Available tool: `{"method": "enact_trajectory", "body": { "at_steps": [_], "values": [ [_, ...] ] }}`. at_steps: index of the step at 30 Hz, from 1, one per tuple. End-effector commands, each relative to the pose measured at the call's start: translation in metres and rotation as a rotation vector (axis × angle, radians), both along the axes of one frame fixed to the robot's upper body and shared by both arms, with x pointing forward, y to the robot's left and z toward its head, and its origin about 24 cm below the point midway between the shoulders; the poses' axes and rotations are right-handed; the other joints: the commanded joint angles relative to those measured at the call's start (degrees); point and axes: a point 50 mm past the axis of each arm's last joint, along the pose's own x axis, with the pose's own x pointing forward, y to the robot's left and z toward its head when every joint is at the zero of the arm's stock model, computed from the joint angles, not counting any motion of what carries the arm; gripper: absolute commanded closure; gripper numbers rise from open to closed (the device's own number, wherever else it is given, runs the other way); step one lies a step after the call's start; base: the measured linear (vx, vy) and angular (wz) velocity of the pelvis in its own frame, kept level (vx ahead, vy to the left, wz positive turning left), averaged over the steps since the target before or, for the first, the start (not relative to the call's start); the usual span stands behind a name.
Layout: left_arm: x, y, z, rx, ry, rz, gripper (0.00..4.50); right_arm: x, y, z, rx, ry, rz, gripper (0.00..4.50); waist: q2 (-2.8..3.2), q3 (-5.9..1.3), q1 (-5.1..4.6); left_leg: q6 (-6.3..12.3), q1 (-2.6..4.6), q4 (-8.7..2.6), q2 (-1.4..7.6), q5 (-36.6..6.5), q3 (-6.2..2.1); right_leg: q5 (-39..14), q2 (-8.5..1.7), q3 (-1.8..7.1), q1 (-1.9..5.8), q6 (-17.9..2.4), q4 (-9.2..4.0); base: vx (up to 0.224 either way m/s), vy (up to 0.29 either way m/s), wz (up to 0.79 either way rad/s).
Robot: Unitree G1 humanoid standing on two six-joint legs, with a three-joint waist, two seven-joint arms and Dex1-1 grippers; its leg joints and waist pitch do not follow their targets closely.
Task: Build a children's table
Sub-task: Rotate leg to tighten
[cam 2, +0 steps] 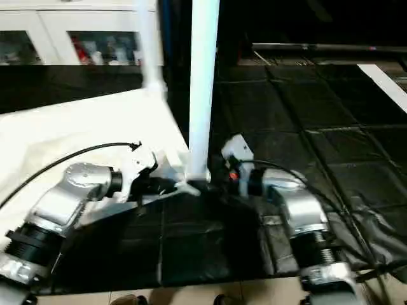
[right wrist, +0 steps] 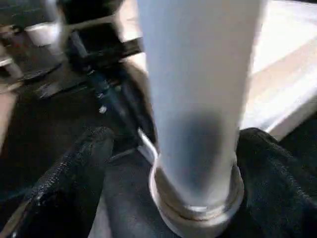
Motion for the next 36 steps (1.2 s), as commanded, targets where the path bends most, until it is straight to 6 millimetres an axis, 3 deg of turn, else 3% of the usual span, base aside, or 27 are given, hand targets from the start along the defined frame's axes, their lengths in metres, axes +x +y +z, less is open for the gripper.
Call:
{"method": "enact_trajectory", "body": {
  "at_steps": [1,10,22,30,36],
  "values": [
    [-0.004,-0.006,0.001,0.044,0.001,-0.151,4.5,0.001,-0.001,0.007,-0.009,-0.017,0.098,0.45,-0.01,-3.88,0.21,4.79,0.58,-3.34,1.36,-10.8,0.22,-12.0,-2.81,2.94,3.46,-13.8,-3.67,0.0,0.0,0.0],
    [-0.009,-0.005,0.0,0.114,0.015,-0.338,4.5,0.001,-0.001,0.008,-0.061,-0.004,0.302,0.45,-0.2,-4.24,1.33,5.4,0.41,-3.04,1.46,-8.3,0.32,-8.9,-2.88,2.89,3.5,-15.0,-2.93,0.0,0.0,0.0],
    [-0.009,-0.008,0.0,0.125,0.013,-0.411,4.5,0.002,0.004,0.003,-0.08,0.046,0.417,1.46,-0.29,-4.03,1.72,4.35,0.44,-3.15,1.57,-10.3,0.29,-12.2,-3.05,3.01,3.46,-14.4,-3.23,0.0,0.0,0.0],
    [-0.01,-0.009,-0.002,0.122,0.015,-0.419,4.5,0.002,0.01,0.001,-0.066,0.053,0.433,2.04,-0.31,-4.18,1.88,4.95,0.35,-3.02,1.56,-8.7,0.28,-9.9,-2.98,2.98,3.48,-14.9,-2.86,0.0,0.0,0.0],
    [-0.011,-0.008,-0.004,0.119,0.017,-0.412,4.5,-0.001,0.011,-0.001,-0.056,0.067,0.446,2.44,-0.31,-4.04,1.88,4.79,0.38,-3.11,1.57,-9.5,0.28,-11.3,-3.02,3.0,3.45,-14.4,-3.03,0.0,0.0,0.0]
  ]
}}
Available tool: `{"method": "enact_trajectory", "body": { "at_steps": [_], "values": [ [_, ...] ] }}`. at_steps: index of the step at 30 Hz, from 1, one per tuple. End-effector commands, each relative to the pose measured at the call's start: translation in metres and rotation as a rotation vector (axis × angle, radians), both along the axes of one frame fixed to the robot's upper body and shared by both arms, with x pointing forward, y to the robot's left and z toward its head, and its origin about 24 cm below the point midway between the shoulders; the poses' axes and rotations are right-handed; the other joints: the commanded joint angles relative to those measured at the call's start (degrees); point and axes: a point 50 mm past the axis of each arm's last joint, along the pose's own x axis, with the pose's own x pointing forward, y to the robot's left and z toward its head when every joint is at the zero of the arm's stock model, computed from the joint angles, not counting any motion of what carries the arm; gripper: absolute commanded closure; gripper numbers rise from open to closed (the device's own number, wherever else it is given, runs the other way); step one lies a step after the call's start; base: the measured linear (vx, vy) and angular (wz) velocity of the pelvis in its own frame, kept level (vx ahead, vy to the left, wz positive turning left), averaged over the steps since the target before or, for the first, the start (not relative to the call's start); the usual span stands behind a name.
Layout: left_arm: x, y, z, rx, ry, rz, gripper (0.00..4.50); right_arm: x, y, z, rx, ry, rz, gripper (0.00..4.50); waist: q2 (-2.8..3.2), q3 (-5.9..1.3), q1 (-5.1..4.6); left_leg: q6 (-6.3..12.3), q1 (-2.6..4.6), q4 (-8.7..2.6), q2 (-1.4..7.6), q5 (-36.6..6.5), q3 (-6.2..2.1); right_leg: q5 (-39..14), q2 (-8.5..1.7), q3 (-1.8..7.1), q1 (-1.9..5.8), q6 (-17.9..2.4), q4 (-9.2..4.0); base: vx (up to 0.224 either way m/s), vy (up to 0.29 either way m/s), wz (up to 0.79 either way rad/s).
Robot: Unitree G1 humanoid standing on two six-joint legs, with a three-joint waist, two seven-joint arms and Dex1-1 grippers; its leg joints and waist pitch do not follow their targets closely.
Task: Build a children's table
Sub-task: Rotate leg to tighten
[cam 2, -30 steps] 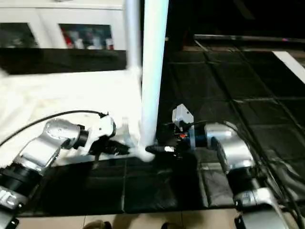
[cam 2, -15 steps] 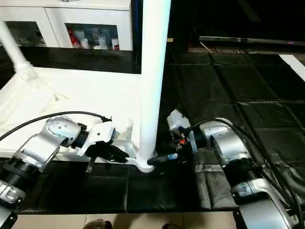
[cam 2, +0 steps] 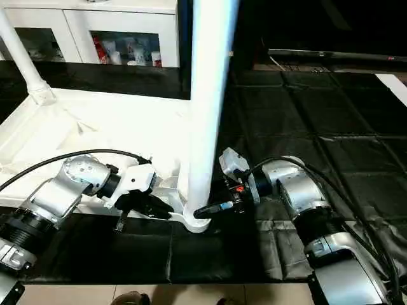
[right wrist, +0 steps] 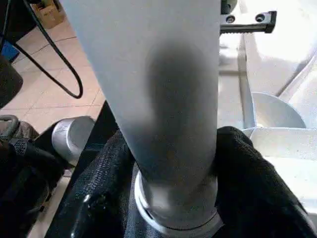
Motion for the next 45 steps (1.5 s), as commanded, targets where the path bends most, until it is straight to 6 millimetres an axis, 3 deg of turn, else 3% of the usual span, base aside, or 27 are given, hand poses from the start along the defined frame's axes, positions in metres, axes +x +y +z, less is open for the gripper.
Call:
{"method": "enact_trajectory", "body": {
  "at_steps": [1,10,11,14,15,18,19,22,27,28,29,33,35,37,40,43,45],
  "values": [
    [-0.006,-0.006,-0.008,0.026,0.023,-0.055,4.5,-0.004,0.003,-0.002,0.012,0.023,0.034,2.46,-0.25,-3.99,-0.47,4.57,0.57,-3.58,1.49,-9.8,0.2,-11.7,-2.91,2.92,3.33,-14.3,-3.38,0.0,0.0,0.0],
    [-0.004,-0.009,-0.009,-0.04,0.058,0.066,4.5,-0.009,0.006,-0.005,0.084,0.065,-0.031,2.48,-0.18,-3.96,-0.34,4.37,0.58,-3.65,1.52,-9.9,0.16,-11.6,-2.9,2.93,3.33,-14.3,-3.41,0.0,0.0,0.0],
    [-0.003,-0.01,-0.009,-0.057,0.065,0.1,4.5,-0.011,0.009,-0.007,0.093,0.066,-0.061,2.48,-0.41,-3.88,-0.45,4.31,0.57,-3.74,1.49,-10.4,0.2,-12.6,-2.87,2.91,3.32,-14.0,-3.6,0.0,0.0,0.0],
    [-0.001,-0.013,-0.009,-0.077,0.063,0.166,4.5,-0.012,0.013,-0.016,0.072,0.076,-0.163,2.49,-0.34,-3.48,-0.53,3.27,0.65,-4.02,1.5,-12.7,0.12,-17.3,-3.02,3.0,3.23,-12.6,-4.12,0.0,0.0,0.0],
    [0.0,-0.015,-0.009,-0.086,0.062,0.207,4.5,-0.012,0.016,-0.021,0.062,0.081,-0.231,2.5,-0.4,-3.18,-0.64,2.6,0.74,-4.27,1.42,-14.5,0.03,-21.5,-3.08,2.98,3.08,-11.0,-4.66,0.0,0.0,0.0],
    [0.003,-0.019,-0.009,-0.106,0.058,0.279,4.5,-0.011,0.022,-0.026,0.076,0.097,-0.321,2.5,-0.51,-2.7,-1.35,1.13,1.1,-4.47,1.08,-18.2,-0.23,-29.8,-3.19,2.81,2.74,-8.3,-5.62,0.0,0.0,0.0],
    [0.005,-0.023,-0.009,-0.129,0.058,0.348,4.5,-0.01,0.027,-0.029,0.089,0.116,-0.397,2.5,-0.63,-2.42,-2.05,0.49,1.18,-4.52,0.86,-20.1,-0.6,-35.9,-3.36,2.49,2.75,-5.6,-6.42,0.0,0.0,0.0],
    [0.009,-0.035,-0.006,-0.183,0.068,0.475,4.5,-0.01,0.04,-0.037,0.082,0.143,-0.522,2.5,-0.65,-2.44,-3.3,-0.12,0.94,-4.76,0.62,-21.5,-1.22,-39.0,-3.42,1.76,2.97,-3.1,-7.15,0.0,0.0,0.0],
    [0.013,-0.056,-0.001,-0.242,0.072,0.634,4.5,-0.004,0.062,-0.05,0.04,0.157,-0.739,2.51,-0.59,-2.22,-5.1,-0.17,0.78,-4.98,0.49,-23.7,-1.59,-39.4,-3.21,0.85,2.85,-2.1,-7.94,0.0,0.0,0.0],
    [0.016,-0.061,0.001,-0.262,0.072,0.684,4.5,0.0,0.066,-0.051,0.035,0.15,-0.811,2.51,-0.53,-2.25,-5.4,-0.14,1.14,-4.9,0.38,-24.5,-1.57,-39.7,-3.26,0.74,2.61,-1.9,-8.28,0.0,0.0,0.0],
    [0.019,-0.065,0.002,-0.279,0.07,0.725,4.5,0.004,0.071,-0.052,0.036,0.151,-0.873,2.51,-0.25,-2.4,-5.41,-0.14,1.25,-4.82,0.34,-24.8,-1.68,-39.4,-3.29,0.61,2.66,-2.0,-8.28,0.0,0.0,0.0],
    [0.027,-0.077,0.007,-0.288,0.025,0.859,4.5,0.017,0.086,-0.049,0.051,0.203,-1.084,2.52,-0.14,-2.38,-6.45,0.47,1.42,-5.21,0.55,-26.5,-1.63,-34.2,-2.89,0.59,2.36,-3.7,-8.34,0.0,0.0,0.0],
    [0.028,-0.078,0.008,-0.276,0.011,0.872,4.5,0.019,0.09,-0.047,0.076,0.211,-1.113,2.52,0.04,-2.59,-6.36,0.66,1.6,-5.21,0.53,-26.5,-1.6,-33.3,-3.01,0.69,2.48,-3.5,-8.36,0.0,0.0,0.0],
    [0.028,-0.076,0.007,-0.259,0.003,0.874,4.5,0.019,0.091,-0.044,0.089,0.191,-1.103,2.52,0.09,-2.84,-6.02,1.13,1.29,-5.49,0.71,-24.6,-1.39,-28.5,-2.97,1.15,2.72,-4.8,-7.95,0.0,0.0,0.0],
    [0.028,-0.069,0.004,-0.23,-0.012,0.875,4.5,0.018,0.09,-0.042,0.112,0.171,-1.084,1.82,0.14,-3.09,-5.66,1.53,1.18,-5.47,0.79,-21.8,-0.92,-23.8,-2.99,1.74,2.86,-7.0,-7.25,0.0,0.0,0.0],
    [0.028,-0.059,0.002,-0.211,-0.022,0.88,4.5,0.018,0.082,-0.04,0.14,0.16,-1.08,1.71,-0.05,-3.16,-5.48,2.13,0.99,-5.46,0.81,-19.6,-0.65,-21.4,-2.96,2.0,3.04,-8.1,-6.88,0.0,0.0,0.0],
    [0.028,-0.054,0.0,-0.197,-0.03,0.86,4.5,0.017,0.075,-0.039,0.151,0.143,-1.062,1.41,-0.13,-3.28,-5.43,2.33,1.03,-5.39,0.83,-18.9,-0.54,-21.7,-2.94,2.04,3.06,-8.5,-6.84,0.0,0.0,0.0]
  ]
}}
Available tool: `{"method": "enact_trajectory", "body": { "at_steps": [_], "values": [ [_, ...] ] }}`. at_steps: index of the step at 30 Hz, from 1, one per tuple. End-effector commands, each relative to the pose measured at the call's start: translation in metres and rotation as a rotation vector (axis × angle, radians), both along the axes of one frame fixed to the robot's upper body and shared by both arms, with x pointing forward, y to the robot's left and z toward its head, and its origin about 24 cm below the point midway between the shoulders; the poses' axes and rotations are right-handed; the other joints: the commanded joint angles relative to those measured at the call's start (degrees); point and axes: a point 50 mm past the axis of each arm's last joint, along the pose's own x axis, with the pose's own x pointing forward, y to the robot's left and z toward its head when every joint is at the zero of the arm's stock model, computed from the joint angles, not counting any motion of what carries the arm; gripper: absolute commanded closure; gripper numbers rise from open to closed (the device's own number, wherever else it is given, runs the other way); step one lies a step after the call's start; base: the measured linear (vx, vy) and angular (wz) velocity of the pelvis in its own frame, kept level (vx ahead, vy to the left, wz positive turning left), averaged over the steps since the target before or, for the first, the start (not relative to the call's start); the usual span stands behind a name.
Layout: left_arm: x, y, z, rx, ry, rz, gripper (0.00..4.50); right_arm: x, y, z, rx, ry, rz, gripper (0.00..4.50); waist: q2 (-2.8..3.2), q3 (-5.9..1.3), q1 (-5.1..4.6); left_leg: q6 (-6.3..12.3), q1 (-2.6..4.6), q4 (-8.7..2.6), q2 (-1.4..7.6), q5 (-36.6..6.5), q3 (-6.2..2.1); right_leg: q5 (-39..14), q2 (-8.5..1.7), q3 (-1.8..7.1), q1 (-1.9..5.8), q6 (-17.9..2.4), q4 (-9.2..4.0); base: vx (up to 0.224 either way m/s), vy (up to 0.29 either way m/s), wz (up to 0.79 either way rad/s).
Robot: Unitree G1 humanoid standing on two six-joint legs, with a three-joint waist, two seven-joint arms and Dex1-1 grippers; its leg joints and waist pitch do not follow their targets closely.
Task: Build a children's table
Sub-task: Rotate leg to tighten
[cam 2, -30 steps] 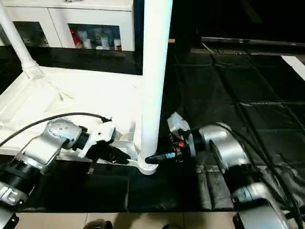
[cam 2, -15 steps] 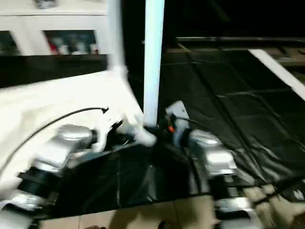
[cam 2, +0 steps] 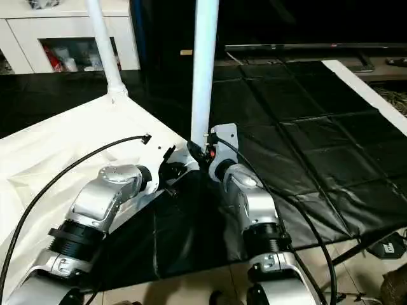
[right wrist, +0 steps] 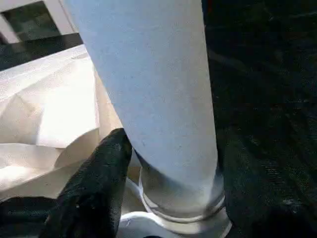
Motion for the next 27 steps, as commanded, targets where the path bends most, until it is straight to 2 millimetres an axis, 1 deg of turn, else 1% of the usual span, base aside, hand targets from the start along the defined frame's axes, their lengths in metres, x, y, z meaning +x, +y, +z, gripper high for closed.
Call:
{"method": "enact_trajectory", "body": {
  "at_steps": [1,2,3,4,5,6,7,8,9,10,11,12,13,14,15,16,17,18,20,21,22,23,24,25,26,27],
  "values": [
    [0.001,-0.008,0.008,0.002,-0.047,-0.078,4.5,-0.015,0.014,-0.017,0.027,0.069,0.15,1.41,0.07,-3.39,0.76,2.62,0.14,-4.25,1.01,-18.9,-0.17,-24.5,-3.01,2.47,2.28,-7.9,-3.97,0.0,0.0,0.0],
    [0.0,-0.004,0.008,0.016,-0.056,-0.107,4.5,-0.016,0.008,-0.016,0.027,0.046,0.179,1.29,0.11,-3.45,0.92,2.63,0.12,-4.21,1.03,-18.2,-0.13,-24.2,-3.13,2.57,2.3,-8.0,-3.9,0.0,0.0,0.0],
    [-0.001,-0.001,0.007,0.028,-0.055,-0.136,4.5,-0.018,0.002,-0.014,0.021,0.03,0.207,1.29,0.02,-3.68,1.21,3.11,-0.1,-4.2,1.07,-16.1,-0.12,-22.3,-3.08,2.6,2.62,-8.0,-3.63,0.0,0.0,0.0],
    [-0.003,0.003,0.005,0.046,-0.048,-0.188,4.5,-0.02,-0.009,-0.012,0.008,-0.001,0.258,1.22,0.13,-3.69,1.66,3.53,-0.24,-4.14,1.2,-14.4,-0.11,-20.5,-2.98,2.61,2.67,-8.4,-3.32,0.0,0.0,0.0],
    [-0.004,0.005,0.005,0.053,-0.045,-0.216,4.5,-0.021,-0.014,-0.01,0.004,-0.014,0.283,1.0,0.08,-3.53,1.87,3.66,-0.16,-4.05,1.2,-14.8,0.11,-20.8,-2.9,2.73,2.42,-8.7,-3.3,0.0,0.0,0.0],
    [-0.005,0.007,0.004,0.058,-0.04,-0.239,4.5,-0.021,-0.018,-0.008,0.0,-0.025,0.305,1.0,0.08,-3.54,2.07,3.68,0.08,-3.95,1.15,-15.0,0.19,-21.1,-2.9,2.78,2.31,-8.9,-3.39,0.0,0.0,0.0],
    [-0.008,0.014,0.003,0.087,-0.04,-0.332,4.5,-0.024,-0.033,-0.001,-0.002,-0.061,0.384,0.92,0.18,-3.8,2.29,3.83,0.24,-3.71,1.12,-14.3,0.3,-19.9,-3.0,2.95,2.37,-9.6,-3.13,0.0,0.0,0.0],
    [-0.008,0.014,0.003,0.088,-0.04,-0.338,4.5,-0.024,-0.034,-0.001,-0.002,-0.063,0.389,0.88,0.18,-4.0,2.38,4.1,0.09,-3.65,1.19,-13.0,0.24,-18.0,-3.03,2.97,2.67,-10.1,-2.79,0.0,0.0,0.0],
    [-0.009,0.015,0.003,0.093,-0.039,-0.352,4.5,-0.024,-0.036,0.001,-0.002,-0.068,0.401,0.75,0.07,-4.2,2.45,4.69,-0.49,-3.47,1.13,-9.8,0.3,-13.4,-2.83,2.96,2.98,-11.4,-2.02,0.0,0.0,0.0],
    [-0.011,0.018,0.001,0.104,-0.023,-0.387,4.5,-0.025,-0.042,0.004,-0.017,-0.078,0.437,0.61,0.41,-4.21,2.61,4.86,-0.47,-3.35,1.13,-9.0,0.35,-12.1,-2.85,2.97,2.85,-11.9,-1.88,0.0,0.0,0.0],
    [-0.013,0.021,0.0,0.116,-0.014,-0.426,4.5,-0.027,-0.048,0.006,-0.035,-0.084,0.474,0.52,0.39,-4.22,2.8,5.28,-0.53,-3.13,1.07,-8.3,0.4,-10.5,-2.72,2.98,2.8,-12.7,-1.59,0.0,0.0,0.0],
    [-0.014,0.024,-0.001,0.124,-0.008,-0.453,4.5,-0.027,-0.052,0.008,-0.048,-0.088,0.501,0.42,0.24,-4.04,3.04,5.41,-0.55,-3.13,1.08,-8.8,0.43,-11.1,-2.64,2.94,2.76,-12.9,-1.61,0.0,0.0,0.0],
    [-0.015,0.027,-0.001,0.134,0.001,-0.486,4.5,-0.029,-0.057,0.009,-0.076,-0.092,0.539,0.42,0.62,-4.04,3.2,5.02,-0.33,-3.17,1.26,-9.3,0.43,-12.1,-2.82,3.01,2.71,-13.0,-1.55,0.0,0.0,0.0],
    [-0.018,0.032,-0.002,0.146,0.011,-0.561,4.5,-0.03,-0.066,0.013,-0.113,-0.096,0.614,0.18,0.55,-4.16,3.36,5.08,-0.18,-3.1,1.2,-9.7,0.4,-12.4,-2.76,2.9,2.73,-13.0,-1.69,0.0,0.0,0.0],
    [-0.019,0.034,-0.001,0.151,0.017,-0.602,4.5,-0.031,-0.07,0.016,-0.129,-0.097,0.654,0.18,0.47,-4.18,3.48,5.22,-0.12,-3.07,1.24,-9.8,0.42,-11.6,-2.6,2.93,2.75,-13.4,-1.47,0.0,0.0,0.0],
    [-0.022,0.039,-0.001,0.163,0.036,-0.676,4.5,-0.033,-0.076,0.02,-0.145,-0.095,0.728,0.18,0.6,-4.07,3.7,5.16,-0.16,-3.11,1.36,-10.3,0.4,-11.4,-2.51,2.89,2.83,-13.8,-1.33,0.0,0.0,0.0],
    [-0.023,0.04,-0.001,0.166,0.037,-0.686,4.5,-0.033,-0.077,0.021,-0.145,-0.093,0.738,0.18,0.57,-4.07,3.67,5.1,-0.27,-3.07,1.39,-10.3,0.49,-11.1,-2.53,2.96,2.88,-13.9,-1.25,0.0,0.0,0.0],
    [-0.025,0.043,-0.001,0.184,0.042,-0.74,4.5,-0.034,-0.079,0.024,-0.146,-0.086,0.788,0.18,0.51,-4.06,3.79,5.01,-0.26,-3.05,1.39,-11.1,0.45,-11.7,-2.55,2.9,2.85,-14.0,-1.26,0.0,0.0,0.0],
    [-0.026,0.047,0.0,0.213,0.05,-0.795,4.5,-0.034,-0.08,0.028,-0.159,-0.086,0.854,0.18,0.52,-3.89,3.87,4.55,-0.17,-3.16,1.48,-12.6,0.49,-14.5,-2.72,2.93,2.8,-13.5,-1.49,0.0,0.0,0.0],
    [-0.026,0.048,0.0,0.223,0.052,-0.812,4.5,-0.034,-0.08,0.029,-0.163,-0.086,0.873,0.18,0.43,-3.98,4.09,4.31,0.03,-3.11,1.44,-13.1,0.49,-16.2,-2.79,2.94,2.72,-13.2,-1.69,0.0,0.0,0.0],
    [-0.026,0.05,0.0,0.246,0.059,-0.849,4.5,-0.034,-0.079,0.031,-0.174,-0.089,0.917,0.18,0.41,-3.95,4.2,4.02,-0.03,-3.18,1.5,-13.0,0.44,-16.9,-2.86,2.98,2.73,-12.9,-1.64,0.0,0.0,0.0],
    [-0.026,0.051,0.001,0.254,0.059,-0.866,4.5,-0.034,-0.079,0.031,-0.177,-0.086,0.939,0.18,0.22,-3.96,4.22,3.94,-0.11,-3.2,1.52,-12.9,0.45,-17.1,-2.88,2.99,2.78,-12.8,-1.66,0.0,0.0,0.0],
    [-0.026,0.051,0.001,0.258,0.058,-0.875,4.5,-0.034,-0.078,0.031,-0.178,-0.085,0.95,0.18,0.38,-3.96,4.51,3.63,0.14,-3.17,1.62,-12.8,0.49,-17.4,-2.96,3.08,2.59,-12.8,-1.67,0.0,0.0,0.0],
    [-0.026,0.05,0.002,0.267,0.057,-0.897,4.5,-0.034,-0.076,0.032,-0.178,-0.082,0.979,0.18,0.3,-4.05,4.71,3.46,0.48,-3.13,1.72,-12.8,0.57,-17.1,-2.96,3.14,2.36,-13.3,-1.64,0.0,0.0,0.0],
    [-0.026,0.05,0.003,0.274,0.057,-0.913,4.5,-0.034,-0.075,0.032,-0.178,-0.08,0.999,0.18,0.32,-4.09,4.7,3.36,0.47,-3.13,1.74,-12.5,0.61,-16.3,-2.88,3.17,2.39,-13.6,-1.5,0.0,0.0,0.0],
    [-0.026,0.05,0.003,0.274,0.057,-0.913,4.5,-0.034,-0.075,0.032,-0.178,-0.08,0.999,0.33,0.27,-4.11,4.71,3.43,0.39,-3.1,1.72,-12.3,0.63,-15.7,-2.8,3.17,2.41,-13.8,-1.4,0.0,0.0,0.0]
  ]
}}
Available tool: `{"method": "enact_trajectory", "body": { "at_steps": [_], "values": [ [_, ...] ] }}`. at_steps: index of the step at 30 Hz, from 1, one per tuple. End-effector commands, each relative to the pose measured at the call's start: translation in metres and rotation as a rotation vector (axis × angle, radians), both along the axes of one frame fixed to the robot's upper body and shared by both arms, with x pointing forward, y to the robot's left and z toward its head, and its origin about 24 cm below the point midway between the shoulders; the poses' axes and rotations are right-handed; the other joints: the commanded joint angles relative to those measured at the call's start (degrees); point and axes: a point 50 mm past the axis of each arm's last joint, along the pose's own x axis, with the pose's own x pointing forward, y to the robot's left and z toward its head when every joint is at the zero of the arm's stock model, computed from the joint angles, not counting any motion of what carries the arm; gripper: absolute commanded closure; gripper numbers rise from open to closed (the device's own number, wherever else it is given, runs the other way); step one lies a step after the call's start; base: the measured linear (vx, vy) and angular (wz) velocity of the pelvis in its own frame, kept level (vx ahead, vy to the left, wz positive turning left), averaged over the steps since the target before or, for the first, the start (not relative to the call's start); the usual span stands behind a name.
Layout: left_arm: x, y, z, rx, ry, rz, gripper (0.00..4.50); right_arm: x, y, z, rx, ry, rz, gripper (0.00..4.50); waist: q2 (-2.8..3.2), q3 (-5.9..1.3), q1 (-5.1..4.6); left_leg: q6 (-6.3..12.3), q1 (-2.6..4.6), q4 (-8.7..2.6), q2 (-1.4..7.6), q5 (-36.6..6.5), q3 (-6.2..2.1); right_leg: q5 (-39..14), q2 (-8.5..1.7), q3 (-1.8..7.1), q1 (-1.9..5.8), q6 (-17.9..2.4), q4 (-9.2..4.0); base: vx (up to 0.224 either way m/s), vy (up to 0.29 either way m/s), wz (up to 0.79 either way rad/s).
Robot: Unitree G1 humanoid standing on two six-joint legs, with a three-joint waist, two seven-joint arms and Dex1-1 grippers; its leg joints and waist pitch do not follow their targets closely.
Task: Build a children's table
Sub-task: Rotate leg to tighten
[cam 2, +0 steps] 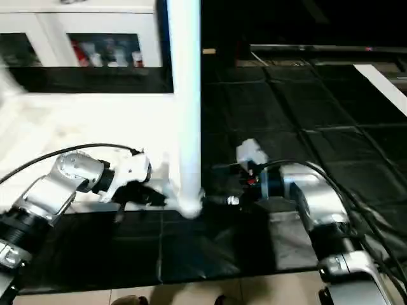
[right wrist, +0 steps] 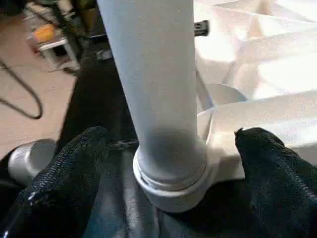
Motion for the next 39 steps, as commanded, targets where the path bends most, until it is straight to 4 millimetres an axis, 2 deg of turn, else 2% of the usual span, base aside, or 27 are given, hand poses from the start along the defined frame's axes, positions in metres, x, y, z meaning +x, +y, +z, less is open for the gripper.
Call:
{"method": "enact_trajectory", "body": {
  "at_steps": [1,5,8,9,10,14,25,27,31,33,35,36,37,39],
  "values": [
    [-0.005,-0.003,-0.007,0.076,0.035,-0.104,4.5,0.0,0.003,0.004,-0.01,-0.001,0.084,0.33,-0.1,-4.2,-0.12,3.85,0.38,-3.32,1.46,-11.3,0.24,-14.0,-2.7,2.76,3.27,-14.1,-2.87,0.0,0.0,0.0],
    [-0.005,-0.007,-0.006,0.072,0.035,-0.149,4.5,0.001,0.009,0.003,-0.01,0.018,0.14,0.61,-0.09,-4.42,-0.11,4.67,0.16,-3.05,1.43,-9.3,0.29,-10.6,-2.77,2.78,3.39,-15.1,-2.47,0.0,0.0,0.0],
    [-0.005,-0.01,-0.006,0.067,0.033,-0.168,4.5,0.002,0.013,0.0,-0.014,0.028,0.164,0.8,-0.13,-4.38,0.0,4.78,0.18,-3.05,1.49,-9.2,0.32,-10.6,-2.86,2.78,3.35,-15.5,-2.41,0.0,0.0,0.0],
    [-0.006,-0.011,-0.006,0.067,0.033,-0.169,4.5,0.002,0.014,0.0,-0.014,0.028,0.165,0.8,-0.16,-4.36,0.11,4.67,0.2,-3.03,1.49,-9.3,0.35,-11.0,-2.91,2.8,3.37,-15.4,-2.44,0.0,0.0,0.0],
    [-0.006,-0.013,-0.007,0.062,0.035,-0.18,4.5,0.002,0.016,-0.001,-0.015,0.033,0.176,1.04,-0.15,-4.35,0.21,4.5,0.21,-3.05,1.51,-9.5,0.33,-11.6,-2.94,2.8,3.37,-15.2,-2.49,0.0,0.0,0.0],
    [-0.006,-0.013,-0.007,0.06,0.036,-0.186,4.5,0.003,0.019,-0.003,-0.014,0.035,0.182,1.24,-0.22,-4.33,0.31,4.1,0.14,-3.08,1.5,-9.7,0.31,-12.6,-2.97,2.81,3.38,-14.7,-2.56,0.0,0.0,0.0],
    [-0.007,-0.012,-0.011,0.056,0.044,-0.189,4.5,0.005,0.027,-0.007,0.015,0.049,0.189,2.11,-0.18,-4.35,0.57,4.29,0.15,-3.07,1.52,-8.9,0.27,-11.4,-2.89,2.81,3.4,-14.6,-2.31,0.0,0.0,0.0],
    [-0.007,-0.012,-0.011,0.045,0.051,-0.173,4.5,0.004,0.029,-0.007,0.056,0.069,0.177,2.3,-0.08,-4.27,0.53,4.35,0.14,-3.08,1.47,-9.1,0.3,-11.5,-2.86,2.82,3.39,-14.6,-2.37,0.0,0.0,0.0],
    [-0.002,-0.017,-0.011,0.003,0.054,-0.091,4.5,-0.002,0.032,-0.009,0.092,0.081,0.172,2.39,-0.09,-4.19,0.58,4.08,0.16,-3.11,1.49,-9.4,0.32,-12.1,-2.84,2.85,3.42,-14.5,-2.47,0.0,0.0,0.0],
    [0.0,-0.019,-0.011,-0.021,0.057,-0.05,4.5,-0.004,0.033,-0.011,0.094,0.081,0.159,2.4,-0.06,-4.1,0.77,3.92,0.42,-3.15,1.53,-10.3,0.39,-13.5,-2.9,2.9,3.23,-14.1,-2.77,0.0,0.0,0.0],
    [0.004,-0.025,-0.01,-0.073,0.056,0.065,4.5,-0.003,0.036,-0.021,0.06,0.07,0.012,2.41,0.1,-3.86,0.81,3.31,0.52,-3.31,1.57,-11.1,0.37,-14.9,-2.84,2.92,3.01,-13.8,-2.98,0.0,0.0,0.0],
    [0.004,-0.026,-0.011,-0.082,0.054,0.095,4.5,-0.002,0.037,-0.026,0.042,0.075,-0.044,2.41,-0.15,-3.71,0.5,2.71,0.32,-3.52,1.39,-13.0,0.22,-18.2,-2.93,2.82,3.27,-12.9,-3.26,0.0,0.0,0.0],
    [0.005,-0.029,-0.011,-0.098,0.052,0.14,4.5,-0.001,0.039,-0.029,0.037,0.072,-0.099,2.43,0.08,-3.37,0.27,1.89,0.43,-3.76,1.26,-15.3,0.06,-23.1,-3.0,2.73,3.13,-11.3,-3.81,0.0,0.0,0.0],
    [0.006,-0.033,-0.011,-0.12,0.053,0.199,4.5,0.0,0.043,-0.032,0.049,0.086,-0.177,2.46,-0.13,-3.01,-0.41,0.86,0.9,-3.93,1.12,-18.7,-0.2,-29.7,-3.12,2.62,2.9,-8.7,-4.67,0.0,0.0,0.0]
  ]
}}
